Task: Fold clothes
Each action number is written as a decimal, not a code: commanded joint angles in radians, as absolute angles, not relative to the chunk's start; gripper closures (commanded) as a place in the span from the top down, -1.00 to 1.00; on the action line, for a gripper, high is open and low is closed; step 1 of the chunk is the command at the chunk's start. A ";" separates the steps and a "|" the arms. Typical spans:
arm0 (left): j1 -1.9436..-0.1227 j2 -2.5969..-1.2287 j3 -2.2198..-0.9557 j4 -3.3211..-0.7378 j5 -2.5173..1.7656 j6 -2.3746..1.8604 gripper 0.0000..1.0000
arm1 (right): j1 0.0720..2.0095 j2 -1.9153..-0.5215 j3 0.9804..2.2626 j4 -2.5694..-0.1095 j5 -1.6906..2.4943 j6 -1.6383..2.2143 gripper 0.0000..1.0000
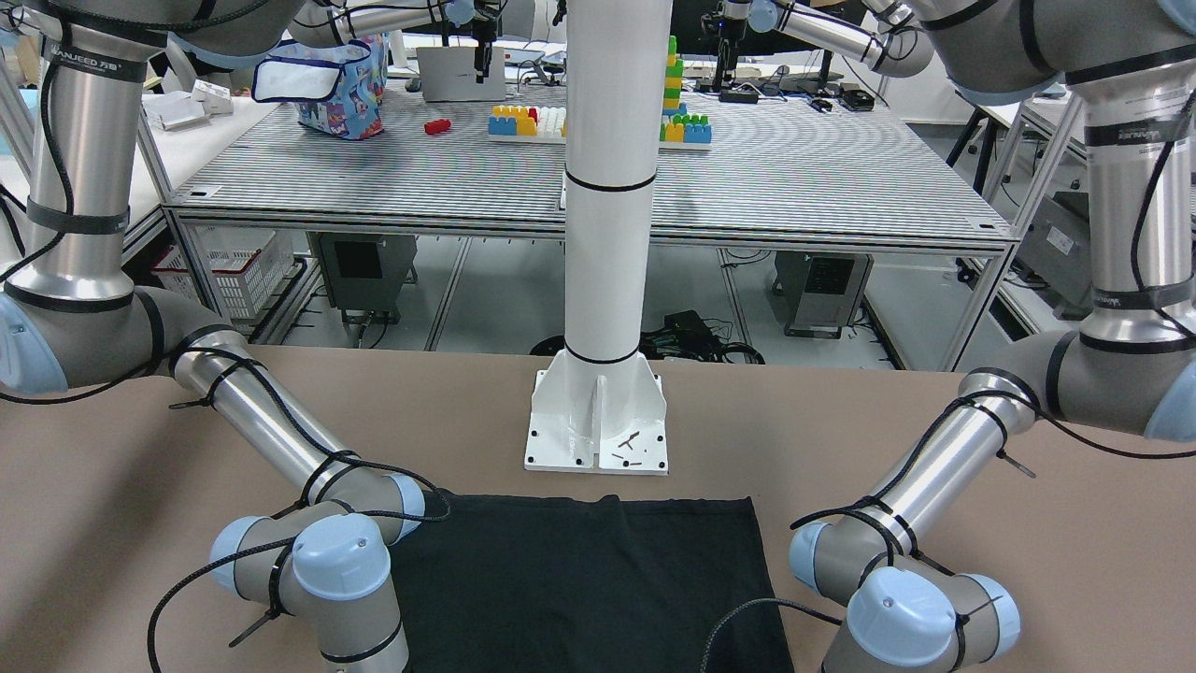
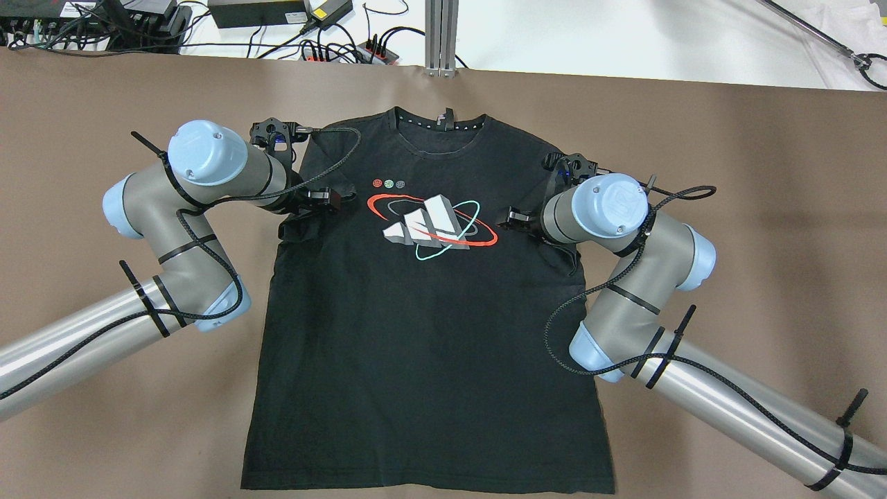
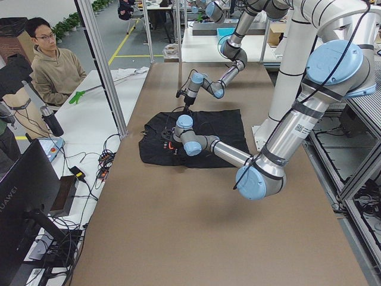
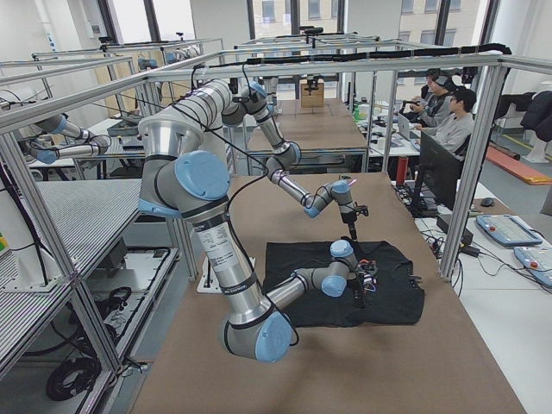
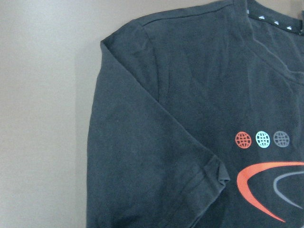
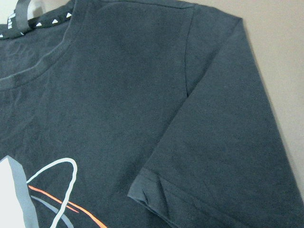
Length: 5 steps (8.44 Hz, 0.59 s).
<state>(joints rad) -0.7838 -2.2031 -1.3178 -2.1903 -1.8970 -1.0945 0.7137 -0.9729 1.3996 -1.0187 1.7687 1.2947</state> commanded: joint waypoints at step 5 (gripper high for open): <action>-0.747 -2.122 -1.431 -2.187 -1.878 -1.146 0.56 | 0.713 -0.977 1.413 -1.016 1.770 1.299 0.90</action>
